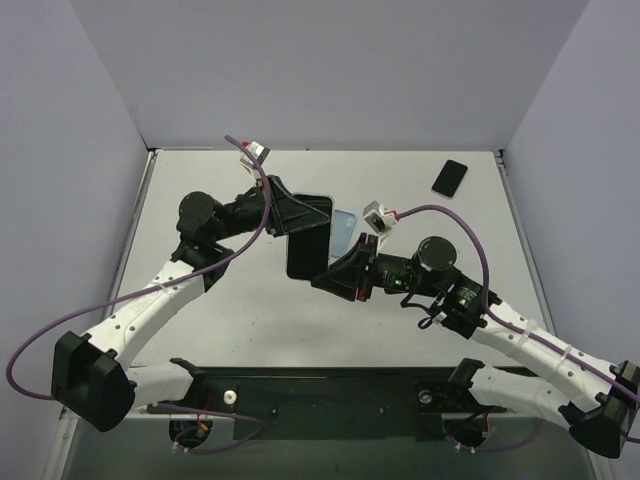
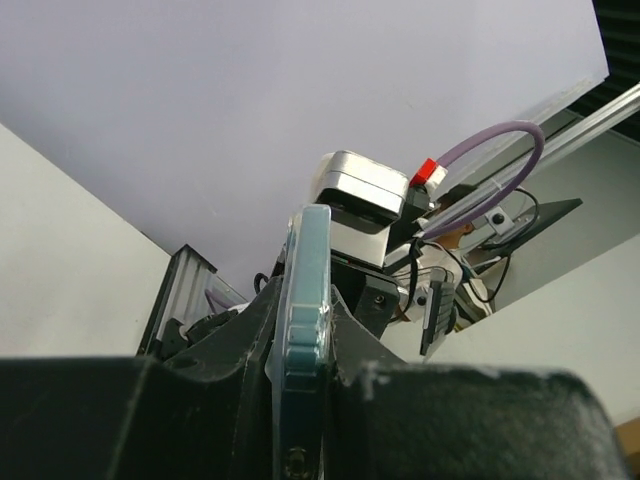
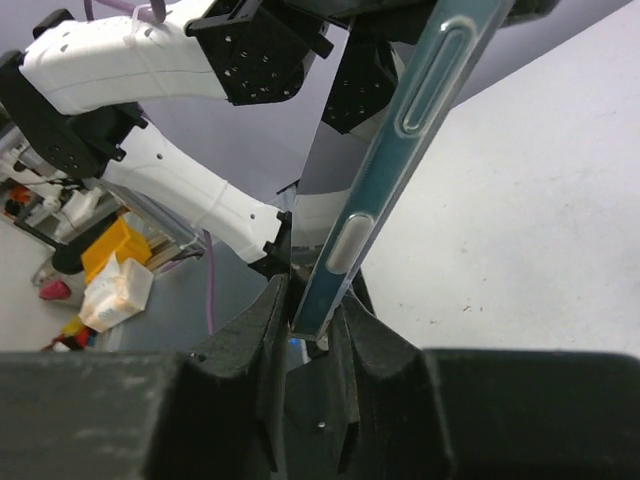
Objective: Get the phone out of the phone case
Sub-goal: Remove the phone case from the phone.
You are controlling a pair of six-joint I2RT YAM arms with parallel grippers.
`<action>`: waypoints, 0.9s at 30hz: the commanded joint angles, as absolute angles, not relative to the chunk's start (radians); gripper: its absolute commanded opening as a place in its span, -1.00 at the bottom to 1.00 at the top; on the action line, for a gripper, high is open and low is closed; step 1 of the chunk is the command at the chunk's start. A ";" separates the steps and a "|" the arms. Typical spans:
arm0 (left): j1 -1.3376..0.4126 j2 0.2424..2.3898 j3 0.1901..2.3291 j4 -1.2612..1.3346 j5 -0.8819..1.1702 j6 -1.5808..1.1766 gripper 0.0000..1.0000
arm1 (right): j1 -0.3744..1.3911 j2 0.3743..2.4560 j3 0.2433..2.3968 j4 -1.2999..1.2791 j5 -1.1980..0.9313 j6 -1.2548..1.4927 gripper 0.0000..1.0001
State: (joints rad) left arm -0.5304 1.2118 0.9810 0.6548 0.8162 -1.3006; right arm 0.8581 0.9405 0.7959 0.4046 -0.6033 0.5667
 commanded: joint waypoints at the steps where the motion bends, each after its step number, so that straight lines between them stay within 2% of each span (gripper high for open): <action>1: -0.491 1.232 1.069 0.930 0.877 -1.585 -1.00 | 0.857 0.925 0.805 0.324 -0.606 0.260 -1.00; 8: -0.488 1.318 1.088 1.296 0.926 -1.926 -1.00 | 0.867 0.954 0.902 0.201 -0.538 0.008 -1.00; 15: -0.505 1.347 1.091 1.407 0.950 -2.036 -1.00 | 1.008 1.058 1.138 -0.049 -0.451 -0.207 -1.00; 21: -0.525 1.347 1.086 1.407 0.950 -2.036 -1.00 | 1.045 1.089 1.163 0.027 -0.391 -0.212 -1.00; 27: -0.557 1.362 1.068 1.408 0.920 -2.037 -1.00 | 1.058 1.068 1.138 0.097 -0.241 -0.230 -1.00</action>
State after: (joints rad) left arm -0.4965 1.3727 1.0462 1.3437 0.9886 -1.8530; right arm 1.0664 1.0531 1.1530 0.0345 -0.4740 -0.0933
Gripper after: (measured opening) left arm 0.240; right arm 0.168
